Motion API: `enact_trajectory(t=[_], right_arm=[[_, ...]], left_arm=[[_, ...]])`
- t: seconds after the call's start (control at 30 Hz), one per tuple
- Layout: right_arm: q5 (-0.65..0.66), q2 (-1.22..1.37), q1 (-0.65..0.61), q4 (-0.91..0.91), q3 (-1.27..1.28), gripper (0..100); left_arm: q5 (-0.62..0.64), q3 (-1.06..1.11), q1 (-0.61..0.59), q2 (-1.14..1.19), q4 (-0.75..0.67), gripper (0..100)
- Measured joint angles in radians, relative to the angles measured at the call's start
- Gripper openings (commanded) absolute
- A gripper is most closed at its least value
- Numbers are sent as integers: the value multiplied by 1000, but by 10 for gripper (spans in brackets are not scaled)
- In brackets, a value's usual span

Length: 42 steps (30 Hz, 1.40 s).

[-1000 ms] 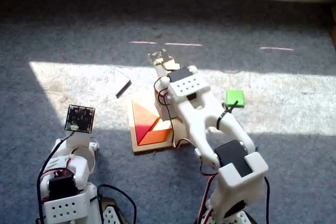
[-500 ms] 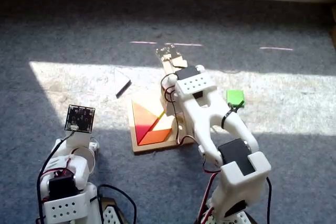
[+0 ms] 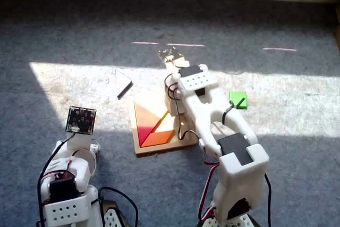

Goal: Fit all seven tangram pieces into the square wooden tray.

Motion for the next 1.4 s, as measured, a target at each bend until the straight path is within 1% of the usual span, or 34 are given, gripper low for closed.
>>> enact_trajectory(t=[0.27,0.43,0.67,0.93,1.13,1.4], right_arm=[[2,0,6,5,-11,5],[2,-5,-14,44,-20,5],[2,-106,-21,48,-21,5],[2,-112,-21,48,-21,5],[2,-37,-21,-26,-11,5],[2,3,34,-92,-11,5]], left_arm=[[0,0,0,0,0,155],[0,0,0,0,0,155],[0,0,0,0,0,155],[0,0,0,0,0,155],[0,0,0,0,0,155],[0,0,0,0,0,155]])
